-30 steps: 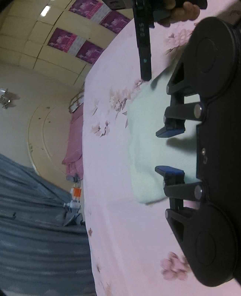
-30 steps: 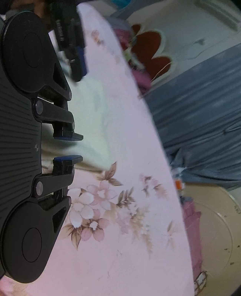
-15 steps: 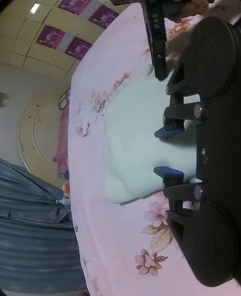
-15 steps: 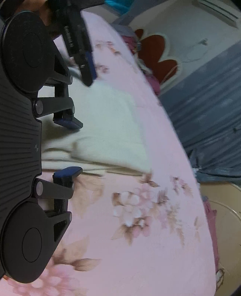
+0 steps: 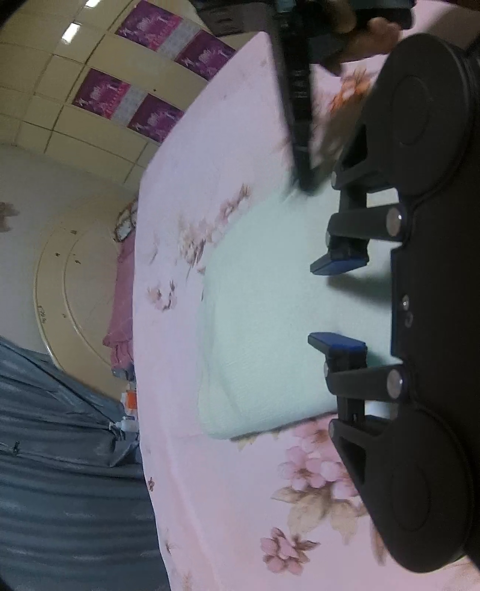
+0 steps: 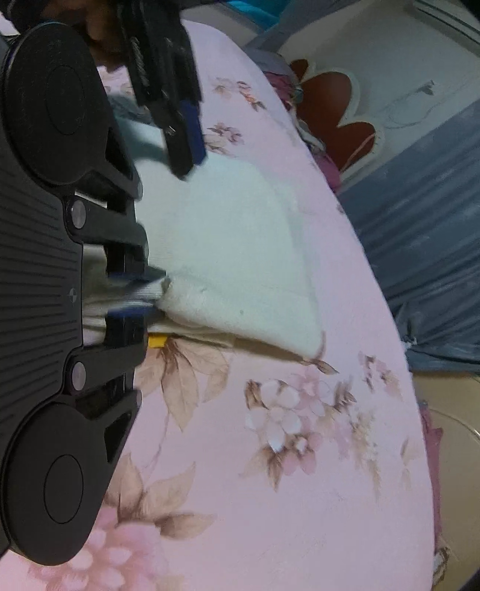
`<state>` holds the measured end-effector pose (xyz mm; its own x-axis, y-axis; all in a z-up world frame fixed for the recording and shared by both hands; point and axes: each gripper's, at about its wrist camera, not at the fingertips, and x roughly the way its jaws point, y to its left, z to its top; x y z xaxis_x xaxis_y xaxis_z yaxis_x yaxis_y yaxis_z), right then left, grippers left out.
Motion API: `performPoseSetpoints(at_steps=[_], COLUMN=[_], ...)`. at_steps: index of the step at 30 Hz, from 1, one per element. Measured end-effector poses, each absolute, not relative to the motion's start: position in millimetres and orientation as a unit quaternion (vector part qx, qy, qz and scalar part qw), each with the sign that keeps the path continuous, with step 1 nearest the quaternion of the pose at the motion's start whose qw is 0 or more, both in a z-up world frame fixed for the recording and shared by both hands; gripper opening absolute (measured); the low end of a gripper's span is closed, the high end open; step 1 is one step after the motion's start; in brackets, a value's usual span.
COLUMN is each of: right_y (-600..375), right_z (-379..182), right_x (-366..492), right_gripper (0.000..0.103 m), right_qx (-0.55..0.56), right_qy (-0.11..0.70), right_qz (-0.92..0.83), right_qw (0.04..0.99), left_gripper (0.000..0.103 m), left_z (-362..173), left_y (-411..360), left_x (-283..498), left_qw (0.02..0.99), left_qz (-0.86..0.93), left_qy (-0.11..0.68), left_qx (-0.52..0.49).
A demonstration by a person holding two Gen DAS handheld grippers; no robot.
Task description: Fold small clothes
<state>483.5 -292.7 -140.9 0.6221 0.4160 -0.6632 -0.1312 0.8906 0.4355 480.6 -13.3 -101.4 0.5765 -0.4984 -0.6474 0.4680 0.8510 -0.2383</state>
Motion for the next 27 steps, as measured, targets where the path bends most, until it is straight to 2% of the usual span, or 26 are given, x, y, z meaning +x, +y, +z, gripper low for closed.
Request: performPoseSetpoints(at_steps=[5,6,8,12,16,19,21,22,23,24,25,27], right_y=[-283.4,-275.8,-269.3,-286.0,-266.9,-251.2,-260.7,-264.9,-267.9,-269.8,-270.6,-267.3], right_z=[-121.4,-126.7,-146.3,-142.0,-122.9,-147.6,-146.5,-140.1,-130.4,-123.6,-120.0,-119.1], right_x=[459.7,464.1,481.4,485.7,482.5,500.8,507.3,506.7,500.8,493.2,490.4,493.1], right_gripper=[0.024,0.024,0.014,0.014,0.012,0.011,0.010,0.010,0.010,0.010,0.010,0.010], right_qx=[0.119,0.098,0.078,0.117,0.097,0.046,0.073,0.082,0.081,0.077,0.077,0.076], right_qy=[0.336,0.339,0.374,0.372,0.331,0.376,0.383,0.382,0.363,0.344,0.331,0.321], right_qz=[0.173,0.178,0.173,0.155,0.180,0.167,0.168,0.165,0.160,0.162,0.164,0.175], right_qw=[0.918,0.919,0.908,0.908,0.921,0.910,0.906,0.906,0.914,0.922,0.926,0.928], left_gripper=[0.032,0.032,0.032,0.033,0.033,0.034,0.034,0.037,0.049,0.065,0.067,0.058], left_z=[-124.6,-127.6,-120.6,-100.2,-110.3,-119.8,-107.9,-101.2,-97.2,-95.6,-95.5,-98.9], left_y=[-19.3,-21.1,-20.3,-10.1,-6.8,-15.4,-17.1,-15.2,-12.1,-9.5,-8.6,-5.2], left_x=[449.1,447.9,448.4,456.6,480.1,487.8,483.3,478.0,473.8,471.2,470.3,484.7], left_qw=[0.879,0.880,0.883,0.904,0.901,0.894,0.896,0.902,0.907,0.912,0.916,0.916], left_qz=[-0.264,-0.257,-0.256,-0.241,-0.224,-0.221,-0.214,-0.210,-0.206,-0.197,-0.189,-0.185], left_qy=[0.398,0.399,0.394,0.353,0.370,0.389,0.388,0.377,0.367,0.359,0.353,0.355], left_qx=[-0.005,-0.005,-0.016,-0.021,-0.035,-0.018,-0.006,-0.005,-0.008,-0.011,-0.014,-0.023])
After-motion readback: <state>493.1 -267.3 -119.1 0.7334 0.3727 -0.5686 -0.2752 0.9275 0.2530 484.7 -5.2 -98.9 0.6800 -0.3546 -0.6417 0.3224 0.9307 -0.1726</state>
